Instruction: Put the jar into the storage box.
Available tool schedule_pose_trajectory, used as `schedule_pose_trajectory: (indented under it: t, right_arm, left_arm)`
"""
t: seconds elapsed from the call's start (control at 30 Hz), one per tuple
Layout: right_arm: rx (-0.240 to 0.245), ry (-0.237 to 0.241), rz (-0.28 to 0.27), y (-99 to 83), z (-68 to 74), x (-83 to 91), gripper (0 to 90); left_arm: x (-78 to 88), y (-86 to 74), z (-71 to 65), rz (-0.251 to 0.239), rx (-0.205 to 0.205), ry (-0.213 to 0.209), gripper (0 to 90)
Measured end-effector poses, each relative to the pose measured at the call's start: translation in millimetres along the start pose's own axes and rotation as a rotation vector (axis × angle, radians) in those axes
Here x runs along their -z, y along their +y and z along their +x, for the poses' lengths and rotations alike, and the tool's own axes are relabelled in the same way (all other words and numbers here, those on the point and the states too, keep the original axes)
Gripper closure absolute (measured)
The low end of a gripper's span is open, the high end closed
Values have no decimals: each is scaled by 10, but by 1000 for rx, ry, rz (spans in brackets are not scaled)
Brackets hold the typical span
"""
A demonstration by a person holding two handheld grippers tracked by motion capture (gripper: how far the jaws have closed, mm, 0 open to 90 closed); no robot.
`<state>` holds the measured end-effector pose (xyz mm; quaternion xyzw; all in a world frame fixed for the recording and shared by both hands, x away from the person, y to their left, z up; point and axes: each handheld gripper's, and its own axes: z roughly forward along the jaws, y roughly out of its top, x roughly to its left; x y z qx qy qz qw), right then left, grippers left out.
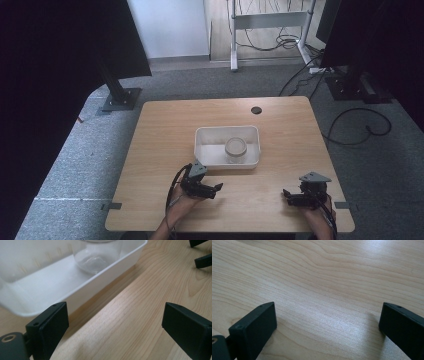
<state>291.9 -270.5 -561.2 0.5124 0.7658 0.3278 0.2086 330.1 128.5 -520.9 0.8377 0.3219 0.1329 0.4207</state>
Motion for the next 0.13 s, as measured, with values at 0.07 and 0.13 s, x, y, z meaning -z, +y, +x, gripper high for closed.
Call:
schedule_pose_trajectory:
  t: [0.07, 0.13]
  right_arm:
    - [0, 0, 0, 0, 0, 0, 9]
    - [0, 0, 0, 0, 0, 0, 9]
  left_arm:
    - [-5, -36, 8, 7, 2, -1, 69]
    - [-7, -50, 13, 14, -1, -1, 69]
